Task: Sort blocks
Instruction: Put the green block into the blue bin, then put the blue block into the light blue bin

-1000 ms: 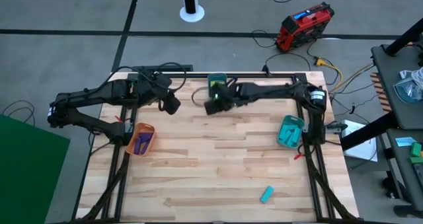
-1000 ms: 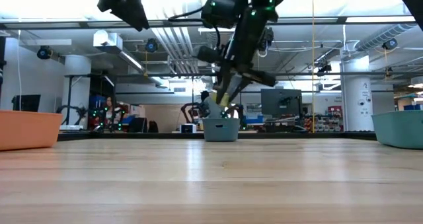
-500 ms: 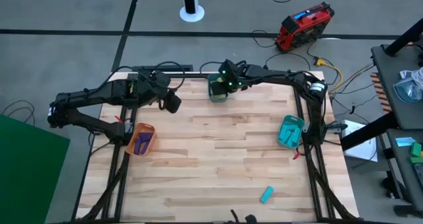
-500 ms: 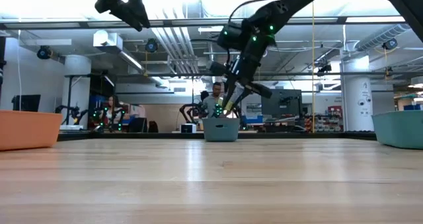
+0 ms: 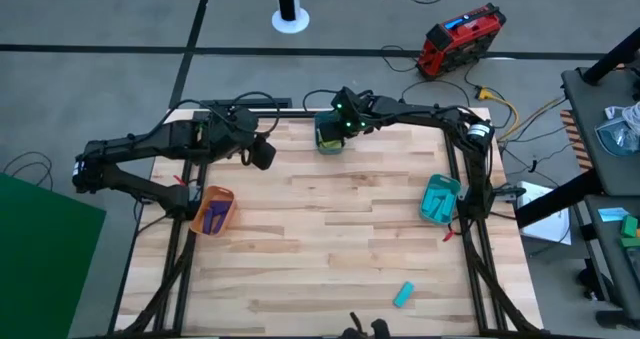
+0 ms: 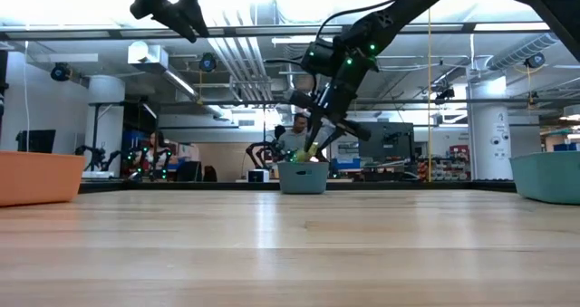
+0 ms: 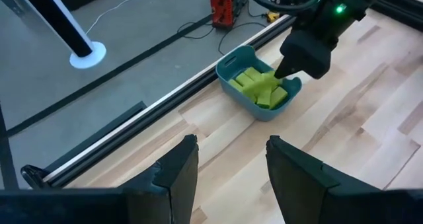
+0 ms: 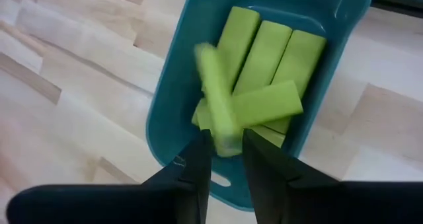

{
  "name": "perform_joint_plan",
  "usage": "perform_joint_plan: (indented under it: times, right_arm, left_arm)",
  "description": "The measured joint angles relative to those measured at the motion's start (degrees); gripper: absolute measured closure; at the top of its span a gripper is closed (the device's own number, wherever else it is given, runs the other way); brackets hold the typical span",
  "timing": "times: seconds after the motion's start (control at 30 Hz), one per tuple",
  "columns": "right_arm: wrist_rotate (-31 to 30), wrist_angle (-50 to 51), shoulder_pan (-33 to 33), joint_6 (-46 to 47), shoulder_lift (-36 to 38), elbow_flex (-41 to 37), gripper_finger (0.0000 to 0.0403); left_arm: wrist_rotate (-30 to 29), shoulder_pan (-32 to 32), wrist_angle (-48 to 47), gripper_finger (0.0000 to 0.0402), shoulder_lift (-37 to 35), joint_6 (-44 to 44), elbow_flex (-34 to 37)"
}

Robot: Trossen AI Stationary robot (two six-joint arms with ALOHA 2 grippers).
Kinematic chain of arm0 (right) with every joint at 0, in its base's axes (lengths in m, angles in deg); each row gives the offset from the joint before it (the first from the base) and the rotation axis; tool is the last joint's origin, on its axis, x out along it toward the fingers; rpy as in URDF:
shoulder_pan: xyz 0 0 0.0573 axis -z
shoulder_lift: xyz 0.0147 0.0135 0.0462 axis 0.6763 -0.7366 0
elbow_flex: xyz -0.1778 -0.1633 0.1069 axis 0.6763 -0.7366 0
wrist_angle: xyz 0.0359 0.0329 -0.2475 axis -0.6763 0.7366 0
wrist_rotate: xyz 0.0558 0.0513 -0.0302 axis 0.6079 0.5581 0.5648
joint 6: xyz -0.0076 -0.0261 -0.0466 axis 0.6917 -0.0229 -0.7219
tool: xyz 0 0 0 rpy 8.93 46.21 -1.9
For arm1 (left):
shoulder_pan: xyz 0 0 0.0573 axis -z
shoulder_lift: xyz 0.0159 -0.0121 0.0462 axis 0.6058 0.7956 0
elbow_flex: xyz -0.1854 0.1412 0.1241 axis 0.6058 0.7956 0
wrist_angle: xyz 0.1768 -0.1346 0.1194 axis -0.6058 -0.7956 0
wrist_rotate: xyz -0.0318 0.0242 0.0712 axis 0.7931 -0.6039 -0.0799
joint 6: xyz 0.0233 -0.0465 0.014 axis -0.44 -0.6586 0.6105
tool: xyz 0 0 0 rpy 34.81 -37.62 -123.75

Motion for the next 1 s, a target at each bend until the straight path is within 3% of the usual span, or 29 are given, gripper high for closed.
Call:
perform_joint_plan:
  times: [0.33,0.57,0.8,1.0]
  right_arm:
    - [0.0,0.8,0.0,-1.3,0.4,0.0,0.0329]
    - [0.0,5.9,-1.6,-2.1,4.9,0.0,0.0322]
    - [0.0,12.2,-7.0,-2.6,12.3,0.0,0.0344]
    - [0.0,16.1,-14.5,1.9,19.0,0.0,0.0361]
  left_arm:
    - [0.0,0.0,0.6,0.0245,0.0,-0.2,0.0]
    - [0.0,0.0,0.6,0.0245,0.0,0.1,0.0]
    - [0.3,0.0,0.5,0.0245,0.0,2.4,0.0]
    - [4.3,0.0,0.6,0.0245,0.0,5.4,0.0]
